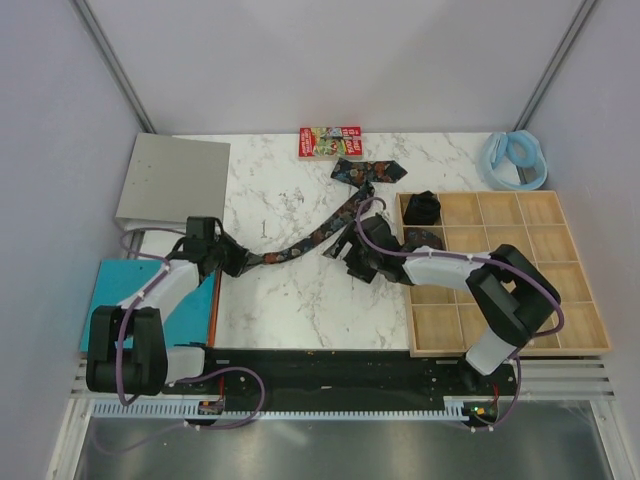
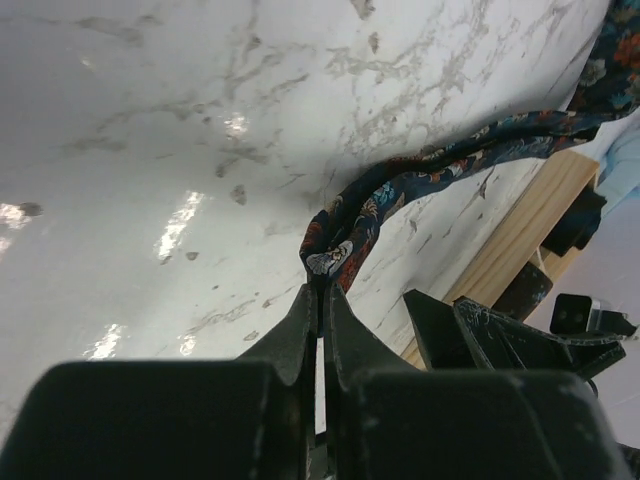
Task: Roll the ties
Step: Move the tie to the center of the board.
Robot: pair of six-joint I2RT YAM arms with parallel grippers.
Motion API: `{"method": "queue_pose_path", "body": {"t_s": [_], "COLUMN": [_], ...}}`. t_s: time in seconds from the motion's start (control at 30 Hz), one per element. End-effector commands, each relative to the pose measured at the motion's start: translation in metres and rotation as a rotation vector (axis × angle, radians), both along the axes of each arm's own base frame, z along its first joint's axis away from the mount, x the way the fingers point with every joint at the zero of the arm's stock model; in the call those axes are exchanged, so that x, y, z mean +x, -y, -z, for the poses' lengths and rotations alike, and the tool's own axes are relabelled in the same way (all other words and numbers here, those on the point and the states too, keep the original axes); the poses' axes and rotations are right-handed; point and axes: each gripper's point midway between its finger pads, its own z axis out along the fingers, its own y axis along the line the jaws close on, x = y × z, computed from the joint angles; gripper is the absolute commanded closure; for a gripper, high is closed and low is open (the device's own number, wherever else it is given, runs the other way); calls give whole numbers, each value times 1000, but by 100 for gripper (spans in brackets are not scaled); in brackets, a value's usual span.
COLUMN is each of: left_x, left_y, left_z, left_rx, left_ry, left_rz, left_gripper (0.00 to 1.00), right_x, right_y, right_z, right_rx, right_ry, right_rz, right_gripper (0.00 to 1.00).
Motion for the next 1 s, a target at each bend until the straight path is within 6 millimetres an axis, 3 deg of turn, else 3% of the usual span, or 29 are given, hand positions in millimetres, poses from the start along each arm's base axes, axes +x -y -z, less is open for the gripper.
{"method": "queue_pose_path", "body": {"t_s": [0.0,0.03,0.13,0.17,0.23,0.43,0.47,0.57,0.67,0.7,0.77,0.8,0.93,0.97], "left_x": [-20,-23,-31,-33,-40,-57,-58,-65,-69,-69,-71,-72,-77,-79], "left_y": [-17,-24,-37,-40,-50,-66,-66,-66,-69,-70,-69,-68,-69,-69], "left_z": [1,6,5,4,4,4,2,4,2,1,-2,-5,-12,-13], "left_rx": [-56,-28,45,72,130,170,164,169,175,174,163,157,158,160], "left_ry": [-27,-25,-10,-1,-8,-17,-4,-17,-13,-8,3,15,25,27], "left_rz": [-127,-154,-189,-184,-199,-262,-262,-255,-260,-263,-264,-265,-270,-269], "left_gripper": [98,98,98,98,98,98,98,98,98,98,98,98,98,98], "right_x": [18,24,15,24,20,12,11,16,27,29,38,45,75,85], "right_y": [-15,-24,-34,-43,-60,-106,-112,-128,-137,-140,-150,-149,-157,-152], "right_z": [0,-8,-2,-16,-25,-31,-23,-27,-23,-11,-14,0,7,25], "right_rx": [-24,-13,-100,-104,-145,-186,-194,-179,-200,-214,-201,-210,-208,-234], "right_ry": [-10,6,-5,30,59,102,96,115,141,131,140,122,132,112], "right_rz": [59,48,-4,-5,-56,-183,-204,-250,-268,-282,-302,-303,-302,-298], "right_gripper": [10,12,16,19,23,54,60,68,69,70,71,71,71,71]}}
